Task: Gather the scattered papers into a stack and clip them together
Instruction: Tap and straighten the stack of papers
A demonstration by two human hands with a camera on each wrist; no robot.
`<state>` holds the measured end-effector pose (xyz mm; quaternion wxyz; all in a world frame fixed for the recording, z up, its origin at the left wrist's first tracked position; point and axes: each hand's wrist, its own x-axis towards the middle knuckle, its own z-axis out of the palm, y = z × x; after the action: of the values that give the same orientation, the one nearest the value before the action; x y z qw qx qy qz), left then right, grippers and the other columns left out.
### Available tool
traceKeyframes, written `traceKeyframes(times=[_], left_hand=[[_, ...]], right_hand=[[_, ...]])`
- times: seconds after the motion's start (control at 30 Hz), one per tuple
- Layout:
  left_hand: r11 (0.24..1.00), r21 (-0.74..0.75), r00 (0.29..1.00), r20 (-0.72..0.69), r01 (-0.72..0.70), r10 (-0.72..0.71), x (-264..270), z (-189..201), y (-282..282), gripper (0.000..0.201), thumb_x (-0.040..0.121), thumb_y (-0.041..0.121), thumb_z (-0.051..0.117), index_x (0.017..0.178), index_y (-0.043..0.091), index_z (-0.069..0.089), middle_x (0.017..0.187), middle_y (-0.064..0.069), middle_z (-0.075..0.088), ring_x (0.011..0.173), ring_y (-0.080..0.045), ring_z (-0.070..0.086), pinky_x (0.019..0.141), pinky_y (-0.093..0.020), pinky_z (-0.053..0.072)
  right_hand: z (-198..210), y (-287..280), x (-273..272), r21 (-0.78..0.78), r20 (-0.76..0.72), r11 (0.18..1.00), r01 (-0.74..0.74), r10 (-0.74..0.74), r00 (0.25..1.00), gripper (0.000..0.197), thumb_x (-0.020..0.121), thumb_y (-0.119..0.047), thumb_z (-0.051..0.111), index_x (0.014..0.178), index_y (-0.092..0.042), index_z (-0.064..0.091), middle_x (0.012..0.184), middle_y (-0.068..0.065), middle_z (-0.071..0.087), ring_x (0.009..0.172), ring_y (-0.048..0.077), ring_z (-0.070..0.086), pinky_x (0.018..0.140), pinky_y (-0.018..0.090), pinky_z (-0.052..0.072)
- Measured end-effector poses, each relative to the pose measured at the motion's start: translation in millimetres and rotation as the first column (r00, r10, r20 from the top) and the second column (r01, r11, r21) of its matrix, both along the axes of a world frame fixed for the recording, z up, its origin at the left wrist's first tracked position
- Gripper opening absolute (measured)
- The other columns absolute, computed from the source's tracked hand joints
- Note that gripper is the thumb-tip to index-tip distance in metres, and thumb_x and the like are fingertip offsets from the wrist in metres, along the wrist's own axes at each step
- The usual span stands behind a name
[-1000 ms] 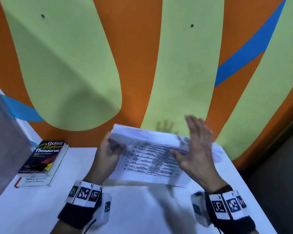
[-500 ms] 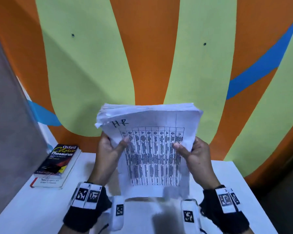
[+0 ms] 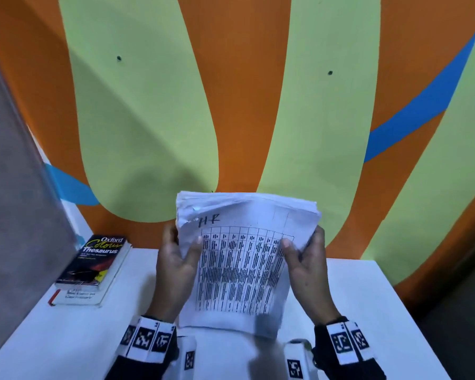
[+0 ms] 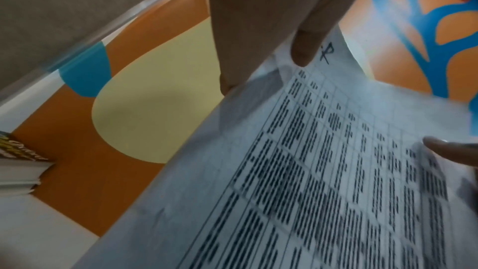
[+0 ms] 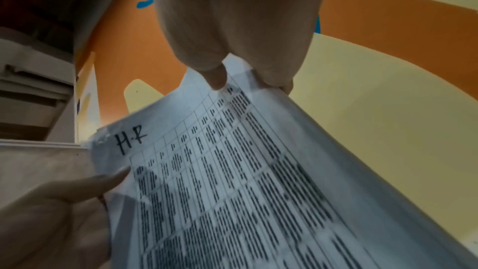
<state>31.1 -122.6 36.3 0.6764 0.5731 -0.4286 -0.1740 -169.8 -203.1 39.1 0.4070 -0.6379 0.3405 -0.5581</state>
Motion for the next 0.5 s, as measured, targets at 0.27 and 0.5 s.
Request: traceKeyframes(times=[0.27, 0.5], left_hand=[[0.99, 0.065, 0.986, -0.12, 0.125, -0.117, 14, -3, 8, 0.027, 0.087, 0.024, 0.064, 0.114, 0.023, 0.059, 0.109, 0.016, 0.072, 0.106, -0.003, 0.064, 0.097, -0.031, 0.046], [0.986, -0.168, 1.0, 0.005, 0.0, 0.001, 21, 53, 20, 0.028, 0.09, 0.023, 0.055, 0.117, 0.014, 0.052, 0.104, 0.015, 0.066, 0.1, 0.006, 0.061, 0.086, -0.011, 0.043]], right_hand=[[-14, 7, 3, 0.018, -0.043, 1.0, -0.016, 0.017, 0.999, 0.021, 0.096, -0.007, 0.052, 0.115, -0.016, 0.055, 0.088, 0.006, 0.063, 0.077, 0.011, 0.054, 0.072, 0.028, 0.044], [38, 20, 27, -0.231, -0.024, 0.971, 0.054, -0.061, 0.998, 0.012, 0.096, -0.023, 0.05, 0.106, -0.029, 0.047, 0.072, 0.012, 0.05, 0.061, 0.024, 0.047, 0.059, 0.04, 0.041]])
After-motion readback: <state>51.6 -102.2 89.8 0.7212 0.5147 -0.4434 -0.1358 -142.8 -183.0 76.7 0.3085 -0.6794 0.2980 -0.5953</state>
